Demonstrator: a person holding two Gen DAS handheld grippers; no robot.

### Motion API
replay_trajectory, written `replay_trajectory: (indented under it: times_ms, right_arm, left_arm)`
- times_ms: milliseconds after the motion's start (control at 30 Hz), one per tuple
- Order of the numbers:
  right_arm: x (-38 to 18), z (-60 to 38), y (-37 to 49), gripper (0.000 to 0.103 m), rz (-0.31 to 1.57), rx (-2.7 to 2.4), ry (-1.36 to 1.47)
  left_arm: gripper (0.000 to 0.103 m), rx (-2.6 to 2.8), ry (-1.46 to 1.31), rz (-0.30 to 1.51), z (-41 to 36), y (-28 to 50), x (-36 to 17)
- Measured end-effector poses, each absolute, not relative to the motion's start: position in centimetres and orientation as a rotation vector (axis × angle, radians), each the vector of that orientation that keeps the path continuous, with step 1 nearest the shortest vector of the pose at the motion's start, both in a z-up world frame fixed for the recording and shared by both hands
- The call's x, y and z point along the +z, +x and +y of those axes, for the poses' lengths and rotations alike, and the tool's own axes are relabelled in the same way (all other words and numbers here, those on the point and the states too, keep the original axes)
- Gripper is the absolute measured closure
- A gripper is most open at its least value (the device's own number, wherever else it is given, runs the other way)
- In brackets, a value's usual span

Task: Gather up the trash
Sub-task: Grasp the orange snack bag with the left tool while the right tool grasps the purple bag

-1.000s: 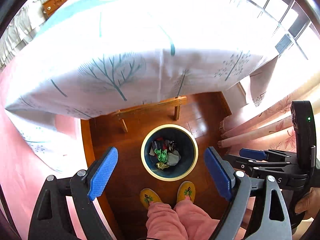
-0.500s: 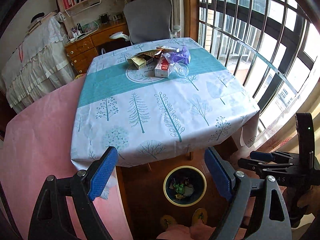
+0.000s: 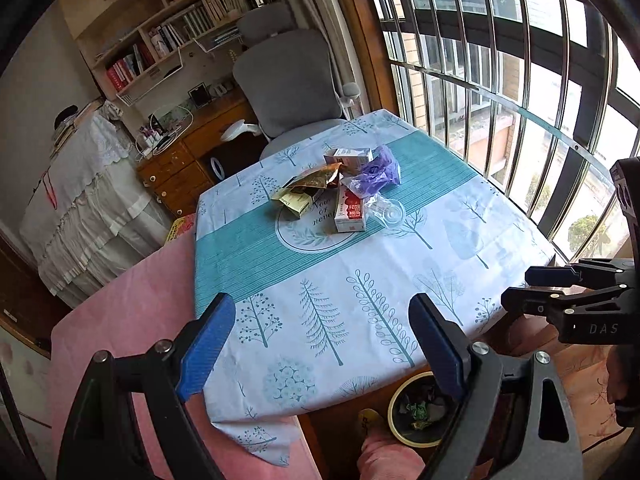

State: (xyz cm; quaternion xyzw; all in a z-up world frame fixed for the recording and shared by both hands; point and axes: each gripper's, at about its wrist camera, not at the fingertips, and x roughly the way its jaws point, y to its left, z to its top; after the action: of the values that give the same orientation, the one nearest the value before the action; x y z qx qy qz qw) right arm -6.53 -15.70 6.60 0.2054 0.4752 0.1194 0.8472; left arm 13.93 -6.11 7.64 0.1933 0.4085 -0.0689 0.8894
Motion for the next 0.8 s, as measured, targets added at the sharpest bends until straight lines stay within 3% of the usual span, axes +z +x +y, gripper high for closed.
replay_trajectory:
  times_ms: [367, 800]
  right_arm:
    - [4.6, -18.7, 9.0, 0.043, 0.995, 0.075, 0.67]
    - [-6.3, -19.3, 23.6, 0.043, 1.096, -0.221, 0.933]
  left_arm:
    - [0.016, -0.318, 0.657, 0.913, -7.1, 33.5, 1.8]
    - [0.016, -0.506, 0.794, 1.082, -8.7, 50.2, -10.2]
